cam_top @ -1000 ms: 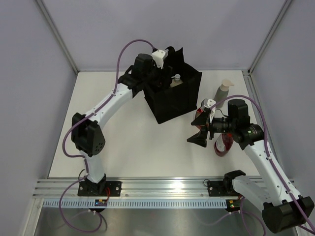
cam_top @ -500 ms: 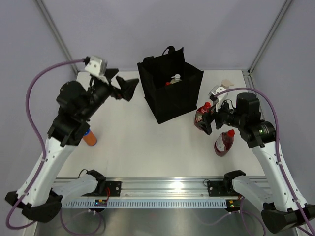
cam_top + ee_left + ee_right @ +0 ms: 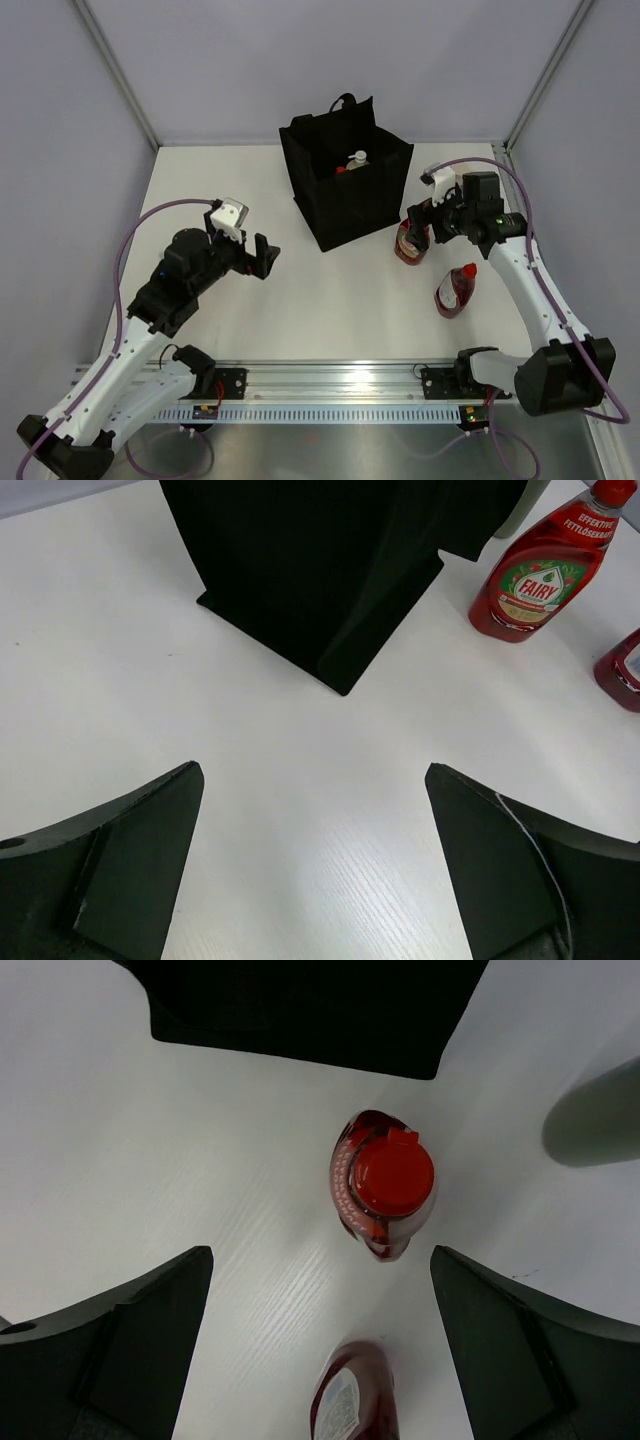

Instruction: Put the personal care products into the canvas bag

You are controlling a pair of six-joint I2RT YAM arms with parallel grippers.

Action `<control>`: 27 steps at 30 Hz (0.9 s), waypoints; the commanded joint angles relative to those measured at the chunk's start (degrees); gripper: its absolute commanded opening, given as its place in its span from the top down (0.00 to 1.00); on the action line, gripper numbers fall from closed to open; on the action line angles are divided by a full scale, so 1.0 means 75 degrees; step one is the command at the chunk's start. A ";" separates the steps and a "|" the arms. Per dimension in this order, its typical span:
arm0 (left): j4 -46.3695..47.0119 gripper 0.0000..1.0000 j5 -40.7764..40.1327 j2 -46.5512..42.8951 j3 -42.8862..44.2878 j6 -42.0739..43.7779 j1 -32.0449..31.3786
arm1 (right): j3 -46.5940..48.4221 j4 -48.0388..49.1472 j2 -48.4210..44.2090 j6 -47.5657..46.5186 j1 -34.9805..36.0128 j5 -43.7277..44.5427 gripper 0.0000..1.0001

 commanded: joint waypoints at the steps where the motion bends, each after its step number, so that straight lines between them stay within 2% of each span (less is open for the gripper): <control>1: 0.0508 0.01 0.0086 -0.0207 -0.0145 0.0029 0.0010 | -0.0048 0.0631 0.0387 0.0041 -0.0078 0.0148 0.01; 7: 0.0250 0.01 0.0016 -0.0195 -0.0180 -0.0088 0.0010 | 0.0116 0.0888 0.1523 -0.0229 -0.0066 0.0065 0.01; 13: 0.0215 0.01 -0.0207 -0.0441 -0.0262 -0.0088 0.0010 | 0.0186 0.1216 0.2099 -0.0252 -0.0078 0.0217 0.01; 24: 0.0145 0.01 -0.0312 -0.0535 -0.0297 -0.0064 0.0010 | 0.0151 0.1627 0.2733 -0.0381 -0.0066 -0.0110 0.23; 27: 0.0145 0.01 -0.0336 -0.0547 -0.0298 -0.0064 0.0010 | -0.0001 0.1756 0.2651 -0.0440 -0.0078 -0.0181 0.33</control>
